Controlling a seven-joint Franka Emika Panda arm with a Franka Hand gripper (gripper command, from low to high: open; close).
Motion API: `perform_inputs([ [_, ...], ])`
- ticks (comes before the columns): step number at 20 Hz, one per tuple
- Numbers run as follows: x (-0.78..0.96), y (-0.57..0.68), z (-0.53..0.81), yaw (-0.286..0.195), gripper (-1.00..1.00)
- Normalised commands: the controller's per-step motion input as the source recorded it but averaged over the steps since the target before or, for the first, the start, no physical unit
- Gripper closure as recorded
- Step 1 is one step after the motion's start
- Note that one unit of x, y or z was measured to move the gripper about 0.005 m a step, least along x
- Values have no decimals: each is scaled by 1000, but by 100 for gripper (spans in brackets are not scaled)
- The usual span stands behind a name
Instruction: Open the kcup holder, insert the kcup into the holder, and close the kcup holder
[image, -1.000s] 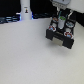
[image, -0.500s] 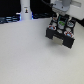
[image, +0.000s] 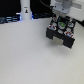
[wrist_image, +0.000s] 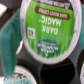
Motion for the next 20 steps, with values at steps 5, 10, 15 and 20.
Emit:
perform_inputs([
  [5, 305, -118, 438, 92, -100],
  [10, 508, -392, 437, 61, -100],
  [15, 632, -474, 313, 26, -100],
  [20, 724, -487, 171, 8, -100],
])
